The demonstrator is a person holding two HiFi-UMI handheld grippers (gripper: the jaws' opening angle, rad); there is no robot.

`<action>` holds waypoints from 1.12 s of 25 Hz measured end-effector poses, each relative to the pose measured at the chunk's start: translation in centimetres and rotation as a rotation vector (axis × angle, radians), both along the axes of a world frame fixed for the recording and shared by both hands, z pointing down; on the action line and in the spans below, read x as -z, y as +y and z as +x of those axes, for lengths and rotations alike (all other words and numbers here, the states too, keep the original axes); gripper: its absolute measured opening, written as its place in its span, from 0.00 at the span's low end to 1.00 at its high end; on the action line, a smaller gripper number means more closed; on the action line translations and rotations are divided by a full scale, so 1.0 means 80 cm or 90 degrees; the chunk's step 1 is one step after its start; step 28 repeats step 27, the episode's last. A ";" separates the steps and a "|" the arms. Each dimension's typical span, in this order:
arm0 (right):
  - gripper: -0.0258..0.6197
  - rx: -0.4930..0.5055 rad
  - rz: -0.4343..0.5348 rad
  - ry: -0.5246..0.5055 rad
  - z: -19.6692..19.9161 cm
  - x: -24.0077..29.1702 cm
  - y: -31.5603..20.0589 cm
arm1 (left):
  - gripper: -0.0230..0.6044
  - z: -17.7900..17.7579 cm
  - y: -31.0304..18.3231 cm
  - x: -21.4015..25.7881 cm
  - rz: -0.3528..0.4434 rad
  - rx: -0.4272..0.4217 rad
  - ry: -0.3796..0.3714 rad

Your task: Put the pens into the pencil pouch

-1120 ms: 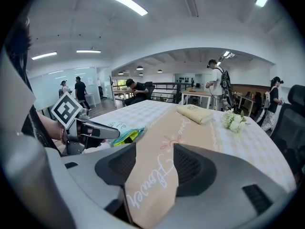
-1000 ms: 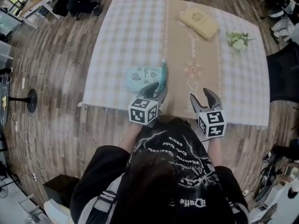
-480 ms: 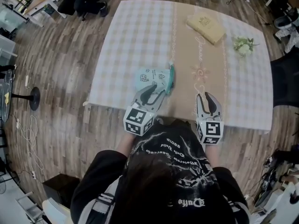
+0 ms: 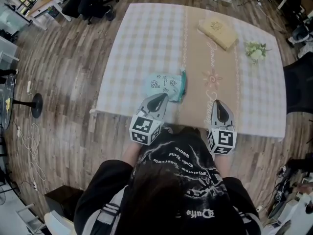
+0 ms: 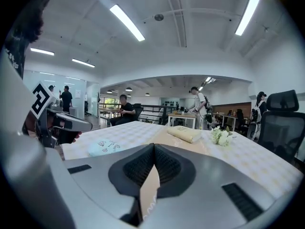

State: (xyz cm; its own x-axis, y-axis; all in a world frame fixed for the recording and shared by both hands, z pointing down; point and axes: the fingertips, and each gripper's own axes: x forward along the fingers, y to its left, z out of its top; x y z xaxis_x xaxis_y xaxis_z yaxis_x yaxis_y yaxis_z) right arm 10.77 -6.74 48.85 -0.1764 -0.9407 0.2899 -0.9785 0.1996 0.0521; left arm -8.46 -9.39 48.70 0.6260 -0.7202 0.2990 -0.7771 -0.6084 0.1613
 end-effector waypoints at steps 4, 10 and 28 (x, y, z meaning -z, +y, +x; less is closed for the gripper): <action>0.05 -0.012 0.000 0.006 0.004 0.004 0.002 | 0.07 0.000 0.000 0.004 -0.001 -0.001 0.013; 0.05 -0.007 -0.013 0.020 0.003 0.004 -0.015 | 0.07 0.003 -0.018 0.010 0.003 -0.003 0.007; 0.05 0.007 -0.016 0.040 -0.010 0.003 0.009 | 0.07 0.004 0.006 0.006 0.006 -0.018 -0.003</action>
